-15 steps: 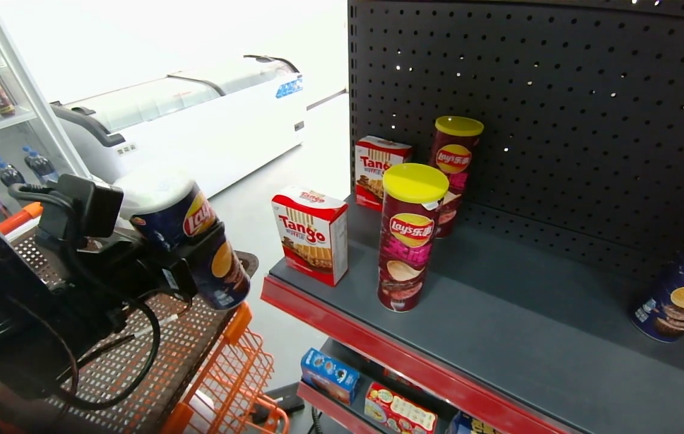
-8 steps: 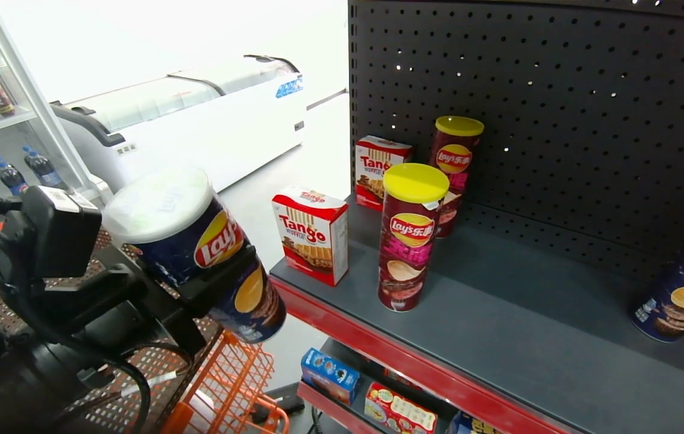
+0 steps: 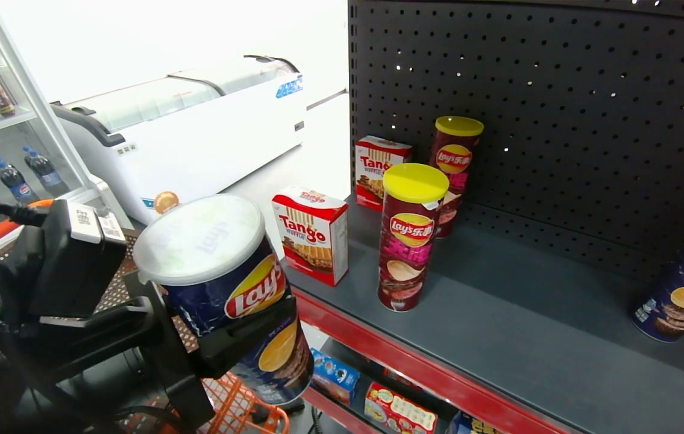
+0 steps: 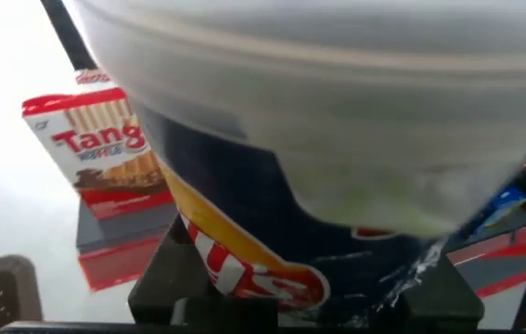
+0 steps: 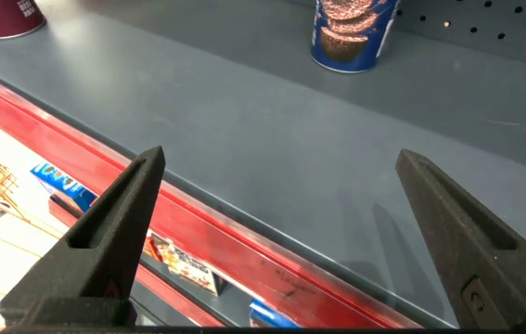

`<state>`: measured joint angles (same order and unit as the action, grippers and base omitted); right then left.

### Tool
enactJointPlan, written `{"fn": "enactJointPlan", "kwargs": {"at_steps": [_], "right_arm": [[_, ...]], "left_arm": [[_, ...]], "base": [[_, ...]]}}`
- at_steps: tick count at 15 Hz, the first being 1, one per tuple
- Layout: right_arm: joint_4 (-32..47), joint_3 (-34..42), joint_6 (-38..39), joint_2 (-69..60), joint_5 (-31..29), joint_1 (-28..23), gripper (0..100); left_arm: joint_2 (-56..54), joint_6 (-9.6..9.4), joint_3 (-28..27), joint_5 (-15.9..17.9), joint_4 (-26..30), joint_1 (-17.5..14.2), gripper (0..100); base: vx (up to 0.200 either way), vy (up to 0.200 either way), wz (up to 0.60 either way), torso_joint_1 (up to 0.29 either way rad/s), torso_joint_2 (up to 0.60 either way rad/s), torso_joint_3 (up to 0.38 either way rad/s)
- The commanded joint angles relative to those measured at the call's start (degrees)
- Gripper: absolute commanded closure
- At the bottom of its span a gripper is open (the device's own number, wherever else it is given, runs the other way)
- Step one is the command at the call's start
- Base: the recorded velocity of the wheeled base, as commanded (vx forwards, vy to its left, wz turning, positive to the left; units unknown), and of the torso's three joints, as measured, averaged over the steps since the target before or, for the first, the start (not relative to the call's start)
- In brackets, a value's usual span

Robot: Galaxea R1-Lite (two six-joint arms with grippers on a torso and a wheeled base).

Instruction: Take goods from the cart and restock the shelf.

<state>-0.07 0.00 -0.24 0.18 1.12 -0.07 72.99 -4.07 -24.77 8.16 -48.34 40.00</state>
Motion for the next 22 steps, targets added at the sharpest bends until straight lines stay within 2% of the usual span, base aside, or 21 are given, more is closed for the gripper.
{"fn": "enactJointPlan", "kwargs": {"at_steps": [1,2,3,4,6,10,18,22], "right_arm": [[-0.01,0.0,-0.02,-0.01,0.11,-0.01,0],[-0.01,0.0,-0.02,-0.01,0.11,-0.01,0],[-0.01,0.0,-0.02,-0.01,0.11,-0.01,0],[-0.01,0.0,-0.02,-0.01,0.11,-0.01,0],[-0.01,0.0,-0.02,-0.01,0.11,-0.01,0],[-0.01,0.0,-0.02,-0.01,0.11,-0.01,0],[-0.01,0.0,-0.11,-0.01,0.11,-0.01,0],[-0.01,0.0,-0.02,-0.01,0.11,-0.01,0]], "left_arm": [[3.83,-0.06,-2.91,1.6,-0.18,3.42,100],[4.27,-0.06,-3.0,2.39,-0.18,3.95,100],[4.71,-0.23,-3.0,5.29,0.0,4.3,100],[5.33,-0.32,-3.0,6.61,0.0,4.3,100],[5.85,-0.41,-3.0,7.05,-0.18,4.3,100],[5.94,-0.41,-2.83,8.9,-0.36,4.21,100],[6.2,-0.41,-2.83,8.98,-0.53,4.04,100],[6.12,-0.41,-2.47,8.98,-0.53,3.77,100]], "base": [[0.0,0.0,0.0,0.0,0.0,0.0],[0.0,0.0,0.0,0.0,0.0,0.0],[0.0,0.0,0.0,0.0,0.0,0.0],[0.0,0.0,0.0,0.0,0.0,0.0],[0.0,0.0,0.0,0.0,0.0,0.0],[0.0,0.0,-0.6,0.001,0.0,0.004],[0.0,0.0,-0.6,0.001,0.0,0.001],[0.0,0.0,0.0,0.0,0.0,0.0]]}}
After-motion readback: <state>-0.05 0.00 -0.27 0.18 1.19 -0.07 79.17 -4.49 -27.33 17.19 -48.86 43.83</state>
